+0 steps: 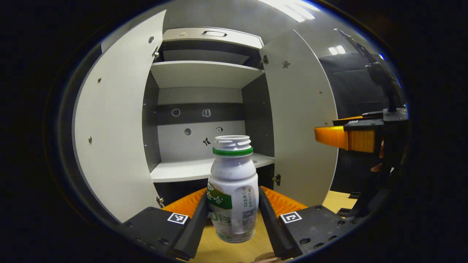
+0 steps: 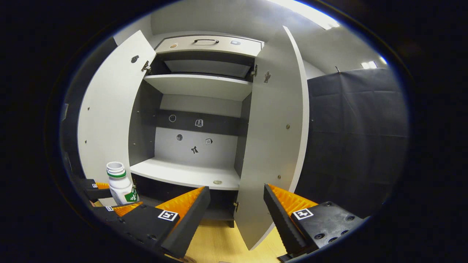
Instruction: Grasp the bottle in the cabinet with the left hand and place it on the coaster, then close the right door with the right hand and the left door with the left hand.
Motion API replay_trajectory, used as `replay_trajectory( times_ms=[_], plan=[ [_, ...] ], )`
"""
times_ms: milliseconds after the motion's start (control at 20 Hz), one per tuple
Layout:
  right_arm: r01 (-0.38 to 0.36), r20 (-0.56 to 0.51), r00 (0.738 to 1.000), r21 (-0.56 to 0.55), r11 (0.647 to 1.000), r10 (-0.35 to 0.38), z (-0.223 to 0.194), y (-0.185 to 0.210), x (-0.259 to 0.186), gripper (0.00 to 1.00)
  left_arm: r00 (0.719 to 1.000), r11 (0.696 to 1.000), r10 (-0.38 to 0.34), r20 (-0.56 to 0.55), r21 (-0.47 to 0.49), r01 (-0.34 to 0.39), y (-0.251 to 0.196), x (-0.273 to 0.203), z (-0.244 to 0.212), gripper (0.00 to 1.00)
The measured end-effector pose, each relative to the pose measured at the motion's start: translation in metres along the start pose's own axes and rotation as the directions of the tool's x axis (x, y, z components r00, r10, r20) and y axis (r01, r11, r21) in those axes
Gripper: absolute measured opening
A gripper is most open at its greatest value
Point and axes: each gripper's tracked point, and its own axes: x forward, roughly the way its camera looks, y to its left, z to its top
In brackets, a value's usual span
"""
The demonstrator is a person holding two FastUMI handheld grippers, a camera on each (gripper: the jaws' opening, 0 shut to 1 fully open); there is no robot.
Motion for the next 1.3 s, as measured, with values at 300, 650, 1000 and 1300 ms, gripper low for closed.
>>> replay_trajectory(
  times_ms=[300,650,1000,1300],
  plan=[
    [-0.053,-0.032,0.998,-0.049,0.997,0.051,-0.057,0.001,0.001,0.98,0.996,0.994,0.081,-0.038,-0.075,-0.083,-0.033,-0.016,-0.094,0.77],
    [-0.064,-0.069,0.995,0.037,0.997,0.066,-0.124,0.001,-0.011,0.98,0.996,0.993,0.085,0.007,-0.080,-0.084,-0.066,-0.021,-0.164,0.76],
    [-0.023,-0.125,0.992,0.042,0.999,0.028,-0.174,-0.013,-0.011,0.98,0.998,0.996,0.059,-0.021,-0.073,-0.060,-0.094,-0.019,-0.217,0.77],
    [-0.059,-0.134,0.989,0.012,0.998,0.060,-0.187,-0.008,-0.019,0.98,0.995,0.993,0.098,-0.024,-0.066,-0.099,-0.090,-0.027,-0.234,0.77]
  ],
)
